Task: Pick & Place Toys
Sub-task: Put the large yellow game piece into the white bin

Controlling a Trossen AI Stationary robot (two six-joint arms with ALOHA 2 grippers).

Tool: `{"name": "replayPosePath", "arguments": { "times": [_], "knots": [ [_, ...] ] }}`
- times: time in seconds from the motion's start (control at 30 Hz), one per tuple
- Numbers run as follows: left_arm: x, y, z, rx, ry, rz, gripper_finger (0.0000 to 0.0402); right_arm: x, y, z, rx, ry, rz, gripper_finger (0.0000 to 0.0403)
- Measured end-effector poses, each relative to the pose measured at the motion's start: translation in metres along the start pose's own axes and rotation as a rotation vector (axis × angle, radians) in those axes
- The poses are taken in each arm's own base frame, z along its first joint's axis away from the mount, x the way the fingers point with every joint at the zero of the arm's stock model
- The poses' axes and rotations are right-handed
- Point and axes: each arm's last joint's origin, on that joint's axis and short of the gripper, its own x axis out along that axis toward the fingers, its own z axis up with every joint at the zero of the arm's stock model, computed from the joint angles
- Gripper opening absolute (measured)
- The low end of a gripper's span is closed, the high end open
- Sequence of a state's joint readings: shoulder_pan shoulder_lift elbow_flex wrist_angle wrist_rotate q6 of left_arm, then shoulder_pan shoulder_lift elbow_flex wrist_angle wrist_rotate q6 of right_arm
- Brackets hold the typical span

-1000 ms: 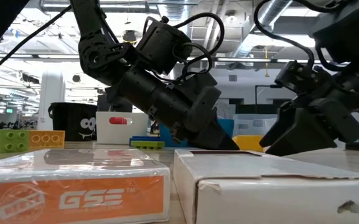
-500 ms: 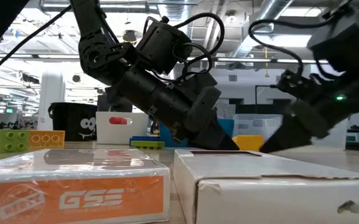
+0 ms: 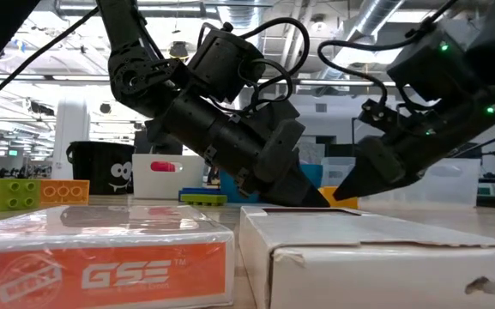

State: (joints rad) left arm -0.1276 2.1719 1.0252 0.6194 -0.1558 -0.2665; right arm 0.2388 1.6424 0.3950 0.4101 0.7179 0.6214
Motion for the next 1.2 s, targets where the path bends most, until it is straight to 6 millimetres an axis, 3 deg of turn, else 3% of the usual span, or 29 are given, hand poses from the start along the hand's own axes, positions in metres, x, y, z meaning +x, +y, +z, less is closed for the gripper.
{"name": "replayPosePath", "arguments": {
  "times": [0.33, 0.47, 0.77, 1.07, 1.2],
  "knots": [
    [0.000, 0.000, 0.000, 0.000, -0.001, 0.000, 0.0071, 0.005, -0.005, 0.003, 0.028, 0.004, -0.015, 0.0377],
    [0.000, 0.000, 0.000, 0.000, -0.001, 0.000, 0.0071, 0.006, -0.006, 0.004, 0.034, 0.004, -0.024, 0.0357],
    [0.000, 0.000, 0.000, 0.000, -0.001, -0.001, 0.0071, 0.007, -0.007, 0.005, 0.062, 0.004, -0.027, 0.0254],
    [0.000, 0.000, 0.000, 0.000, -0.001, 0.000, 0.0071, 0.001, 0.001, 0.003, 0.032, -0.013, 0.019, 0.0115],
    [0.000, 0.000, 0.000, 0.000, 0.000, 0.000, 0.0071, -0.007, 0.012, 0.007, 0.022, -0.077, 0.093, 0.0097]
  ]
}}
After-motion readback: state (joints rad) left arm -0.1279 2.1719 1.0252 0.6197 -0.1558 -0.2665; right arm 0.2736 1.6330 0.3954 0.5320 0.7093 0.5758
